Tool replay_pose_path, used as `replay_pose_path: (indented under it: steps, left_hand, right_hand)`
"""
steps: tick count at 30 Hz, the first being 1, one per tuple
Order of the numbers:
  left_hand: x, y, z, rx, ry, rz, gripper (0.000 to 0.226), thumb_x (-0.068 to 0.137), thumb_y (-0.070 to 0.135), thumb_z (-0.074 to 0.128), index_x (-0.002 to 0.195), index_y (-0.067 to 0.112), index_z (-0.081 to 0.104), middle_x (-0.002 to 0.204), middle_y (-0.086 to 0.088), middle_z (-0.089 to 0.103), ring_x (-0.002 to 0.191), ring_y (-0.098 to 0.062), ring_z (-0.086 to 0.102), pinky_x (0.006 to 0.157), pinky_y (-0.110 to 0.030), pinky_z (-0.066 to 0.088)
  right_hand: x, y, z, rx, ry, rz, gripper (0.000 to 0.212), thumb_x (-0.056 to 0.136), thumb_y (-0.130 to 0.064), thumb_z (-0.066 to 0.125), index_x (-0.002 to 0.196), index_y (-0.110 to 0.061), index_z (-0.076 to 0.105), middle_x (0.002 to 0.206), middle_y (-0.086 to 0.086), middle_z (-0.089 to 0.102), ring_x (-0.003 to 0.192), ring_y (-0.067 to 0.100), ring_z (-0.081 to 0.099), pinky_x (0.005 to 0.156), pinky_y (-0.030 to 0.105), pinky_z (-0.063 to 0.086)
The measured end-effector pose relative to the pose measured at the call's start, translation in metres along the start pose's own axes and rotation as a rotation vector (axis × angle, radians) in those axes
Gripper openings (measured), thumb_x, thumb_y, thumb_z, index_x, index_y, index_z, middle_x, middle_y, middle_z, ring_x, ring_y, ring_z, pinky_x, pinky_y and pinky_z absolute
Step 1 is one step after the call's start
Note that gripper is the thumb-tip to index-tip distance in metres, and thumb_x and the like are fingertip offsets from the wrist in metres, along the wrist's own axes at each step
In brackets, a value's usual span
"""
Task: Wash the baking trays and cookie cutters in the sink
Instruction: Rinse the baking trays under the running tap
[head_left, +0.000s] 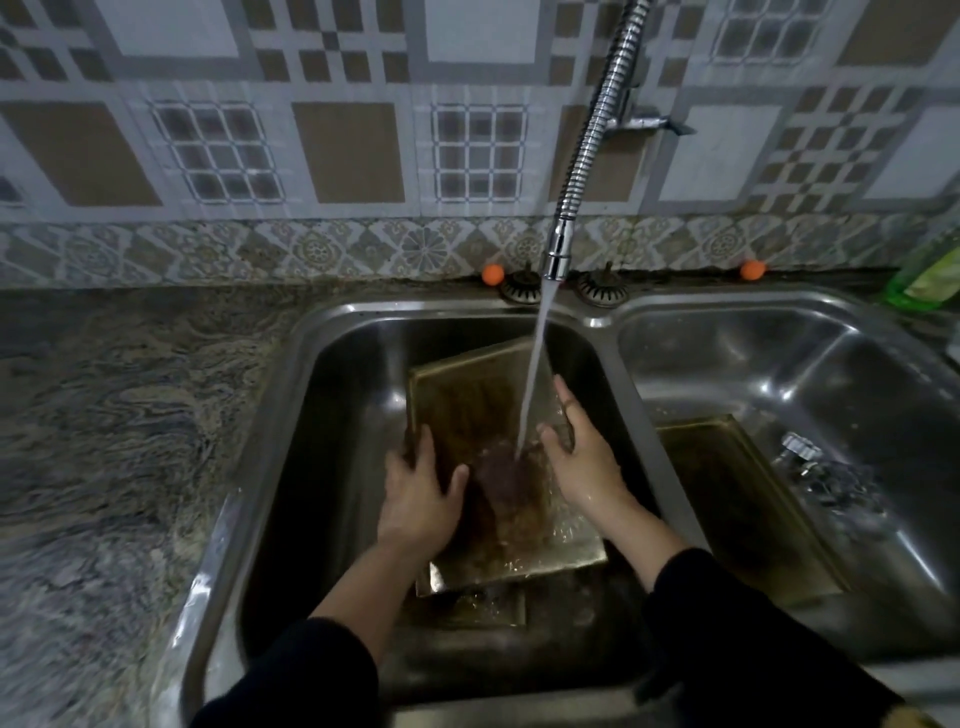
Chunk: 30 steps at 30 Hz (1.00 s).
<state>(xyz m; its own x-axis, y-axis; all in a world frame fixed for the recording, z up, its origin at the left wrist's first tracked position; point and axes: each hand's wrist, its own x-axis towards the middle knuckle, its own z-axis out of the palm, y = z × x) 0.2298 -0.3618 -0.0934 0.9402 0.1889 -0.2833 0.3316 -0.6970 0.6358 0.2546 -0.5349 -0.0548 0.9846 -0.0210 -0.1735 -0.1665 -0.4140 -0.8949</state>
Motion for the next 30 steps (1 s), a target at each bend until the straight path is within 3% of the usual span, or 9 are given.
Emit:
replay_pose_path:
  steps: [3,6,10,13,18,21,25,27,30]
  left_hand:
    - [-0.012,0.018,0.016,0.256,-0.001,0.118,0.069,0.095,0.062,0.023,0.149,0.039,-0.014,0.156,-0.004,-0.028,0.145,-0.029,-0.019,0.116,-0.055,-0.006]
    - [-0.015,0.047,0.031,0.347,-0.004,0.363,0.064,0.096,0.062,0.015,0.146,0.04,-0.018,0.15,0.01,-0.037,0.139,-0.018,-0.034,0.11,-0.06,-0.02]
    - [-0.009,0.086,0.034,0.235,-0.031,0.471,0.058,0.099,0.054,0.015,0.151,0.041,-0.007,0.157,0.014,-0.022,0.143,-0.012,-0.025,0.113,-0.061,-0.013]
    - [0.007,0.09,0.026,0.238,0.04,0.491,0.053,0.101,0.05,0.016,0.15,0.044,-0.001,0.16,0.012,-0.012,0.147,-0.012,-0.014,0.116,-0.057,-0.009]
    - [0.018,0.078,0.0,0.23,0.185,0.318,0.061,0.103,0.043,0.023,0.154,0.012,0.01,0.162,-0.011,0.003,0.149,-0.025,0.001,0.12,-0.036,0.004]
    - [0.009,0.072,-0.01,0.271,0.383,0.366,0.058,0.102,0.041,0.029,0.152,0.013,0.023,0.16,-0.011,0.015,0.148,-0.024,0.008,0.12,-0.038,0.009]
    - [0.004,0.052,-0.028,0.243,0.587,0.345,0.055,0.098,0.039,0.042,0.149,0.024,0.029,0.158,-0.002,0.019,0.144,-0.022,0.014,0.112,-0.047,0.018]
    - [0.005,0.042,-0.037,-0.023,0.492,0.245,0.062,0.099,0.038,0.041,0.153,0.027,0.013,0.158,-0.004,0.018,0.141,-0.027,0.029,0.109,-0.048,0.029]
    - [0.002,0.031,-0.045,-0.384,0.228,0.234,0.067,0.101,0.037,0.039,0.152,0.038,-0.004,0.147,-0.005,0.041,0.128,-0.023,0.048,0.103,-0.036,0.038]
  right_hand:
    - [-0.014,-0.006,-0.013,-0.097,0.026,-0.009,0.057,0.099,-0.041,0.039,0.146,-0.052,0.007,0.15,-0.003,0.038,0.134,0.022,0.04,0.106,0.042,0.035]
    - [-0.027,-0.009,-0.021,-0.09,0.008,-0.028,0.052,0.098,-0.05,0.03,0.146,-0.052,0.01,0.152,-0.006,0.034,0.137,0.021,0.036,0.11,0.039,0.029]
    - [-0.042,-0.009,-0.025,-0.057,-0.002,-0.093,0.05,0.097,-0.051,0.021,0.147,-0.048,0.017,0.153,-0.009,0.031,0.138,0.012,0.031,0.104,0.024,0.023]
    - [-0.046,-0.011,-0.033,-0.034,0.062,-0.118,0.05,0.097,-0.051,0.02,0.147,-0.046,0.018,0.151,-0.012,0.032,0.139,0.011,0.029,0.1,0.02,0.02]
    - [-0.047,-0.018,-0.04,0.024,0.145,-0.191,0.05,0.098,-0.049,0.022,0.147,-0.042,0.024,0.151,-0.013,0.031,0.139,0.008,0.03,0.101,0.017,0.025]
    - [-0.044,-0.021,-0.033,-0.008,0.151,-0.188,0.047,0.1,-0.046,0.024,0.147,-0.043,0.024,0.137,-0.016,0.044,0.13,0.008,0.041,0.092,0.012,0.032]
    - [-0.035,-0.02,-0.023,0.06,0.126,-0.209,0.049,0.098,-0.048,0.027,0.147,-0.045,0.019,0.153,-0.01,0.03,0.137,0.006,0.028,0.102,0.018,0.022]
    - [-0.032,-0.019,-0.02,0.055,0.122,-0.186,0.05,0.098,-0.048,0.028,0.147,-0.044,0.019,0.154,-0.006,0.029,0.14,0.014,0.029,0.101,0.021,0.021]
    - [-0.031,-0.019,-0.013,0.07,0.112,-0.193,0.05,0.098,-0.045,0.032,0.147,-0.043,0.02,0.154,-0.006,0.029,0.14,0.014,0.029,0.1,0.02,0.021]
